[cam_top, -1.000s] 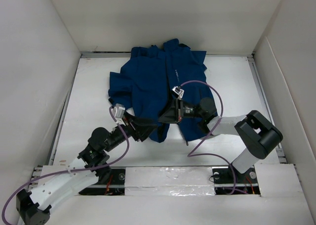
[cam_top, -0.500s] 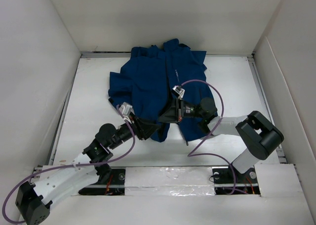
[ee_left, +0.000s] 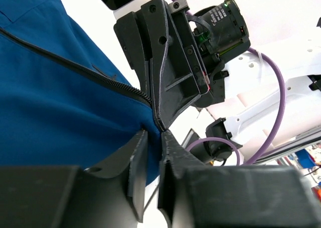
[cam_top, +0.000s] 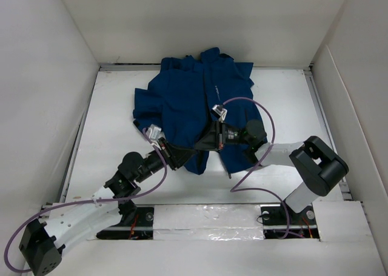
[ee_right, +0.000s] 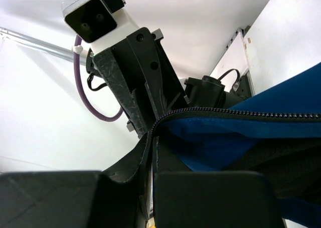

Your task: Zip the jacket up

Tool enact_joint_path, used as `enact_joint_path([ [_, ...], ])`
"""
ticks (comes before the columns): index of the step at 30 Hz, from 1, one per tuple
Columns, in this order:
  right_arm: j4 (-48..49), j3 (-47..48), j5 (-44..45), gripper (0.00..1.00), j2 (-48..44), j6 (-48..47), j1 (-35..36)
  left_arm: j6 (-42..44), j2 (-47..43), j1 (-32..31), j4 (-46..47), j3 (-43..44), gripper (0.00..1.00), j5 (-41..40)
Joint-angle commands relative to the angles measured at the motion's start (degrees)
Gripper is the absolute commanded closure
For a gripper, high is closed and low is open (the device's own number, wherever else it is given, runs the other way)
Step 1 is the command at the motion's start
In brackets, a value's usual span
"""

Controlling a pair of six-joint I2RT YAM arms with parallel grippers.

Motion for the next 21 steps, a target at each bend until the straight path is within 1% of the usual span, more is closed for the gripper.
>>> enact_joint_path([
  [1,2.2,1.9,0.0,1.0,-1.5,-0.8,0.5,-1.0,0.1,0.2,5.2,0.2,0.89,1.0],
  [6,2.2,2.7,-0.1,1.0,-1.2,-0.9,0.5,-1.5,-0.7,0.2,4.5,0.2,1.0,0.3],
  [8,2.3,3.0,-0.2,1.0,-0.8,-0.9,0.5,-2.0,-1.4,0.2,3.5,0.4,1.0,-0.8],
  [11,1.5,3.9,-0.1,1.0,-1.3,-1.9,-0.8,-6.0,-3.2,0.2,0.4,1.5,1.0,-4.2],
  [12,1.0,4.1,-0.1,0.9,-1.7,-2.5,-0.8,-9.2,-3.5,0.2,-0.7,2.2,1.0,-5.4],
  [13,-1.0,4.0,0.2,0.83,-2.1,-4.5,-2.2,-10.9,-4.0,0.2,-2.2,2.6,1.0,-6.7],
  [14,-2.7,3.8,0.5,0.76,-2.8,-5.8,-2.8,-12.7,-4.2,0.2,-6.0,3.3,1.0,-10.0],
  [15,-4.2,3.6,0.8,0.62,-4.7,-7.2,-3.3,-14.1,-4.1,0.2,-7.4,4.5,1.0,-11.2],
  [16,-7.8,3.2,1.5,0.57,-5.8,-10.2,-3.8,-16.3,-3.8,0.2,-9.1,5.3,1.0,-11.8],
  [17,-10.3,2.3,1.9,0.53,-7.0,-11.9,-5.0,-17.1,-3.5,0.2,-11.2,6.0,1.0,-14.7],
  [18,-12.5,1.7,2.4,0.45,-9.8,-13.7,-5.6,-17.7,-3.3,0.2,-12.0,7.2,1.0,-15.3],
  [21,-20.8,-2.3,5.9,0.4,-14.8,-20.3,-7.6,-18.6,-2.0,0.2,-13.2,9.1,1.0,-17.1],
])
